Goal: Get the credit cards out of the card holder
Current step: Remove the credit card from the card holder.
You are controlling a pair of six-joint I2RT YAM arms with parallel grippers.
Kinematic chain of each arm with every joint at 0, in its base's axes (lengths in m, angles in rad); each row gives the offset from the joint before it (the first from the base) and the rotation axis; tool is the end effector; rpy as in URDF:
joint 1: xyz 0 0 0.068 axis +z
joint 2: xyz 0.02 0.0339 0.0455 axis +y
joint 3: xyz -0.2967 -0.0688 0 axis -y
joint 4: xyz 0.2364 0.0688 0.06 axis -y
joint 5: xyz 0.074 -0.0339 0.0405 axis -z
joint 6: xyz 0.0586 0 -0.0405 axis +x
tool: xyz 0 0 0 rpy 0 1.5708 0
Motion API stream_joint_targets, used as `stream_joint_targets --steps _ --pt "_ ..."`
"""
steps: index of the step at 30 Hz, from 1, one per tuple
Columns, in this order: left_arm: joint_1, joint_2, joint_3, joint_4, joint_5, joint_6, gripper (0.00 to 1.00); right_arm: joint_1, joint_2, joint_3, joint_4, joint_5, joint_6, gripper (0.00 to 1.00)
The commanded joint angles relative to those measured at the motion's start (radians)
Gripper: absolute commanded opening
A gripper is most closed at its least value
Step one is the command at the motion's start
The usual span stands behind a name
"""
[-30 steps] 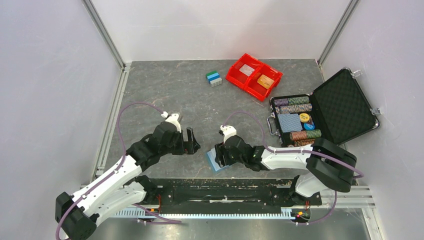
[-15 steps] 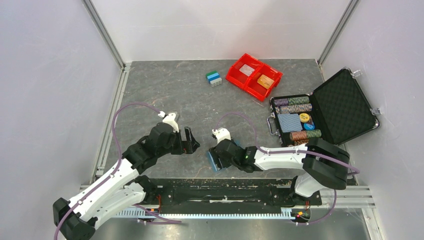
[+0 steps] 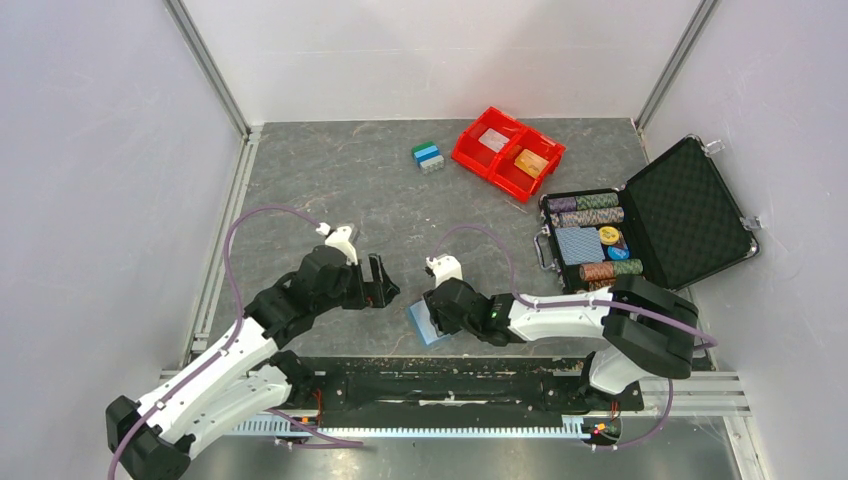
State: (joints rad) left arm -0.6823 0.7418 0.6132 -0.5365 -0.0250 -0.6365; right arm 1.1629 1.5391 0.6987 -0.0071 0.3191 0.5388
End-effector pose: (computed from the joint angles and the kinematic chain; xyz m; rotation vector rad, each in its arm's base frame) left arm 0.1156 -0.0920 0.2613 0.0391 2.3258 -0.6704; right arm 0.1354 0.2670 0.1768 -0.5981 2.3301 0.4282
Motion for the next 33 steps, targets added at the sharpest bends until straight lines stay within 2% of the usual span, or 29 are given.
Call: stream_joint_targets --steps 1,9,17,22,33 --pt "0.001 0.017 -0.014 0.038 0.000 -0.034 0.97 0.000 -0.008 -0.042 0.065 -0.052 0.040 0.44" --pt "0.001 0.091 -0.039 0.068 0.055 -0.042 0.90 -0.047 -0.046 -0.117 0.167 -0.133 0.084 0.34" --pt "0.001 0.227 -0.098 0.241 0.187 -0.093 0.64 -0.129 -0.099 -0.236 0.383 -0.316 0.139 0.36" --pt "0.000 0.360 -0.089 0.394 0.290 -0.123 0.47 -0.135 -0.114 -0.249 0.395 -0.340 0.131 0.41" --pt "-0.010 0.628 -0.002 0.527 0.395 -0.141 0.32 -0.155 -0.149 -0.284 0.407 -0.354 0.113 0.36"
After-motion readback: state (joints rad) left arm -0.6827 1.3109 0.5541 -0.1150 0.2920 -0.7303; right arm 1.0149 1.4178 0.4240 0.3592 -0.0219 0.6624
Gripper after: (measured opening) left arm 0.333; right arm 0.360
